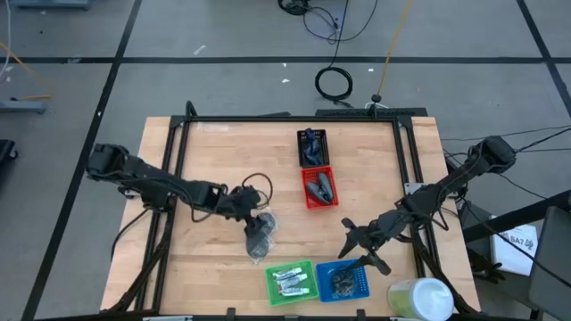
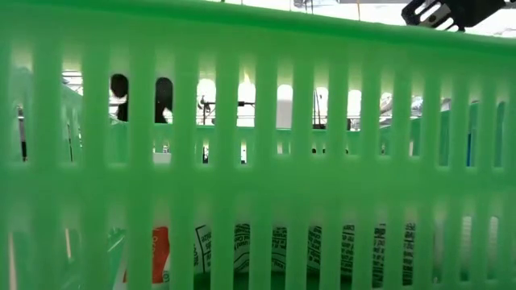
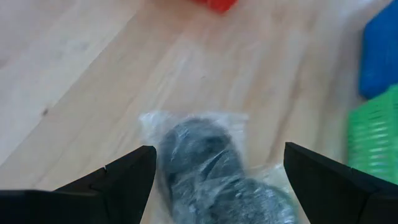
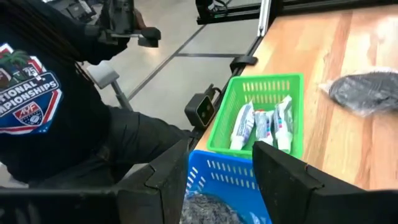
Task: Pick & Place Travel size toiletries
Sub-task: Put the top black hairbrush into the blue bin
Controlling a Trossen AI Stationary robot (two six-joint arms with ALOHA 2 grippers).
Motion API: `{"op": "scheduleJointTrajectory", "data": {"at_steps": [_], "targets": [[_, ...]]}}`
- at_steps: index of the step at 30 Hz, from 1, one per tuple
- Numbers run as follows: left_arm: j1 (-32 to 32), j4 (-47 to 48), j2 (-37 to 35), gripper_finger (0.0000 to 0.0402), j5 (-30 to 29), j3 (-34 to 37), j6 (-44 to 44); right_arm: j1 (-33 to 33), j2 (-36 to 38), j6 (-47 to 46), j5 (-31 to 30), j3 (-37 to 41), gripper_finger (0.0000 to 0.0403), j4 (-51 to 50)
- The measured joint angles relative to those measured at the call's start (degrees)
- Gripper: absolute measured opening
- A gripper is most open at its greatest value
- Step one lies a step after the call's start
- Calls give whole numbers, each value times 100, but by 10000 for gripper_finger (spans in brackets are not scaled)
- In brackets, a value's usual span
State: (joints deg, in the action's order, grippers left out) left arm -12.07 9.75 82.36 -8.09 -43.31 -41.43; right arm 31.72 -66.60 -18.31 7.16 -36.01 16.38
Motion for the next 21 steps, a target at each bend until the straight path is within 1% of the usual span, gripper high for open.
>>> {"op": "scheduleJointTrajectory", "data": {"at_steps": [3, 5, 17, 21], "targets": [[-130, 163, 228, 347, -277, 0, -215, -40, 12, 149, 9, 0, 166, -2], [-145, 242, 395, 347, -344, 0, -275, -77, 10, 168, 7, 0, 166, -7], [72, 193, 1223, 347, -355, -12, -372, -137, 8, 168, 13, 0, 166, -13], [119, 113, 1402, 346, -365, -26, -192, -137, 8, 168, 13, 0, 166, -28]]}}
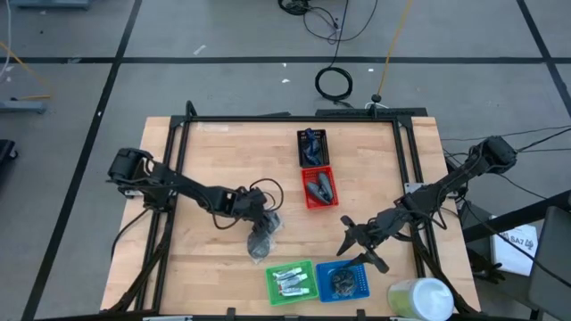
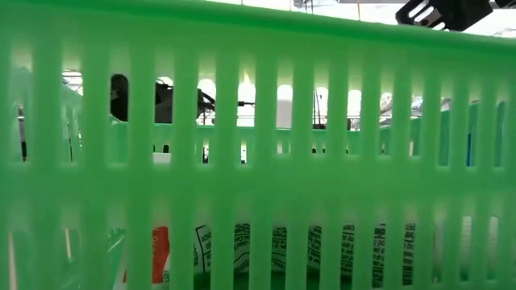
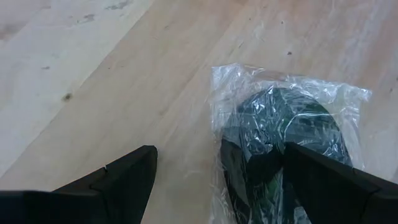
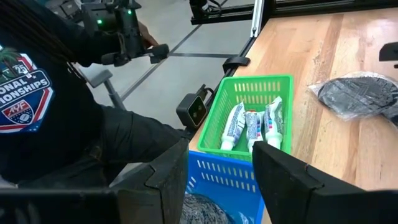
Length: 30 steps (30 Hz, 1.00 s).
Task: Pick & Place Travel size toiletries
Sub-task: Put the top black hairbrush into the blue bin
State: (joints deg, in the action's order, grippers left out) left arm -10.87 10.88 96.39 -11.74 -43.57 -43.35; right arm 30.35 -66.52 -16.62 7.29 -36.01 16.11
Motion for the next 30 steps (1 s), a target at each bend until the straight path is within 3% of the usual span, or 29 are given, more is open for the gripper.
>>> {"op": "scheduleJointTrajectory", "data": {"at_steps": [5, 14, 21, 25, 30], "targets": [[4, -77, 27, 309, 174, 1, 153, 0, 0, 0, 4, 0, 166, -25], [4, -221, 32, 123, 150, 10, 370, 0, 0, 0, 3, 1, 166, -58], [9, -197, -12, 14, -104, 18, 1047, 0, 0, 0, 0, 2, 166, -58], [-73, -63, -230, 5, -533, 30, 1227, 2, 0, 5, -132, 1, 166, -58], [-384, 349, -631, 1, -1952, -316, 1718, 2, 0, 170, -843, 1, 166, -84]]}}
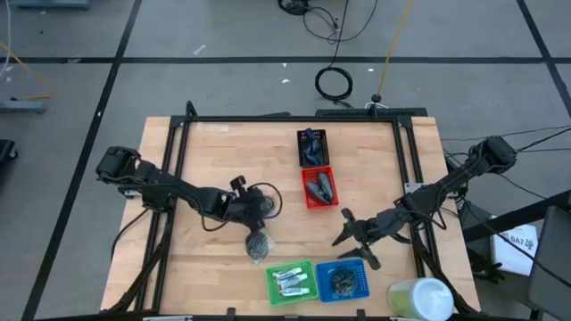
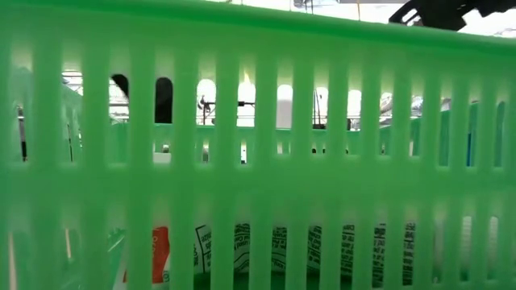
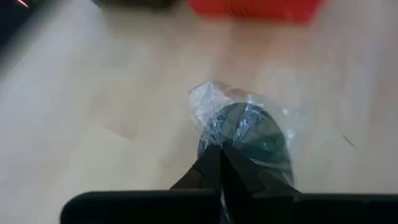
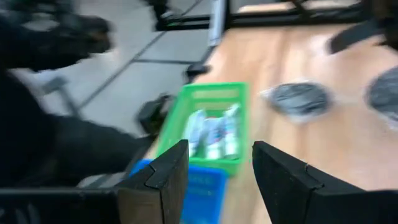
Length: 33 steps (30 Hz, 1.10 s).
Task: Pick & Place Travel size toiletries
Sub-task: Put the top black hairbrush into the blue bin
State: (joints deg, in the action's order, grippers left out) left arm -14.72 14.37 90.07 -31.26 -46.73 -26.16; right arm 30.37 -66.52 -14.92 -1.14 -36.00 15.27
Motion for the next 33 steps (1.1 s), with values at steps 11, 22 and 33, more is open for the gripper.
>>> {"op": "scheduleJointTrajectory", "data": {"at_steps": [11, 22, 33], "targets": [[-623, -111, 73, 0, -1835, -1283, 1941, -39, -2, 141, -2493, 1, 168, 31], [-943, -1060, 73, 0, -2237, -1667, 3229, -762, -864, 390, -2126, 1, 253, 1484], [-984, -1217, 73, 0, -2239, -1667, 3252, -1800, -1863, 214, -1123, 1, 273, 3652]]}}
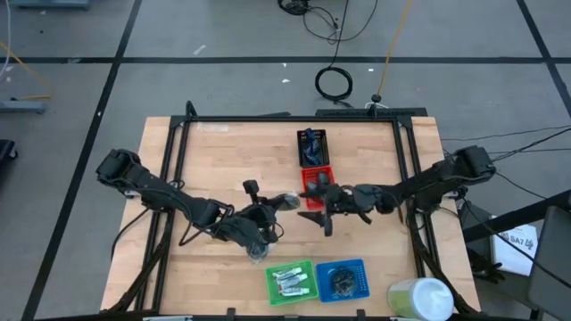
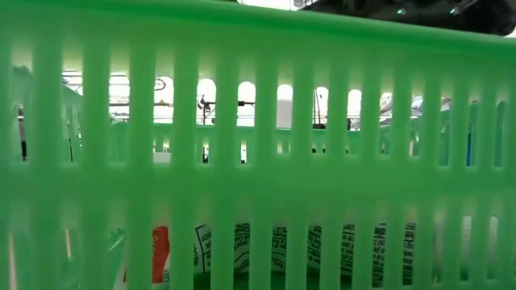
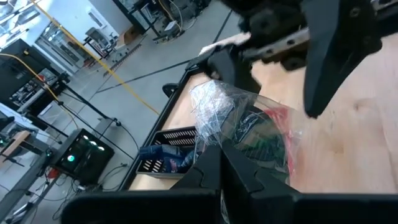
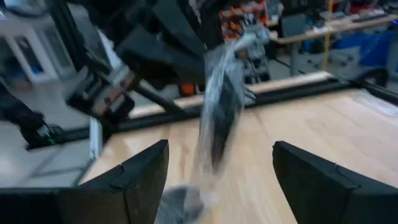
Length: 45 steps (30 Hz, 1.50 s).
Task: Pick & Place Travel size toiletries
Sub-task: Put the top black hairbrush into the blue bin
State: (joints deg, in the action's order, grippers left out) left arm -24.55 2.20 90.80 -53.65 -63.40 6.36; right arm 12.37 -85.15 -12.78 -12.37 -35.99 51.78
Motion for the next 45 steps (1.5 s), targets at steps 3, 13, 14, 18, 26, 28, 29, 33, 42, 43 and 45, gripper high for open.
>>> {"op": "scheduleJointTrajectory", "data": {"at_steps": [3, 13, 14, 18, 26, 28, 29, 33, 42, 43, 45], "targets": [[4, -160, 0, 0, 4, 0, 101, -214, -311, -115, 359, -2, 273, 613], [140, -340, 0, 0, 402, 0, 91, -416, -750, -182, 584, -19, 251, 1358], [164, -342, 0, 0, 457, 0, 66, -416, -765, -159, 666, -61, 246, 1346], [256, -410, 0, 0, 566, 0, 69, -408, -769, -146, 818, -233, 219, 1074], [266, -542, 0, 0, 776, 2, 59, -405, -767, 4, 816, -282, 103, 921], [240, -544, 0, 0, 774, 2, 58, -405, -769, 35, 828, -282, 66, 919], [230, -544, 0, 0, 778, 2, 57, -405, -769, 40, 885, -282, 48, 921], [192, -552, 0, 0, 801, 2, -61, -405, -769, 41, 1094, -282, 21, 923], [172, -659, 0, 0, 963, 7, -234, -395, -764, -100, 1287, -284, 22, 890], [176, -687, 0, 2, 1047, 6, -298, -392, -751, -91, 1373, -284, 21, 877], [187, -743, 0, 10, 1104, 7, -412, -390, -694, -90, 1417, -284, 21, 785]]}}
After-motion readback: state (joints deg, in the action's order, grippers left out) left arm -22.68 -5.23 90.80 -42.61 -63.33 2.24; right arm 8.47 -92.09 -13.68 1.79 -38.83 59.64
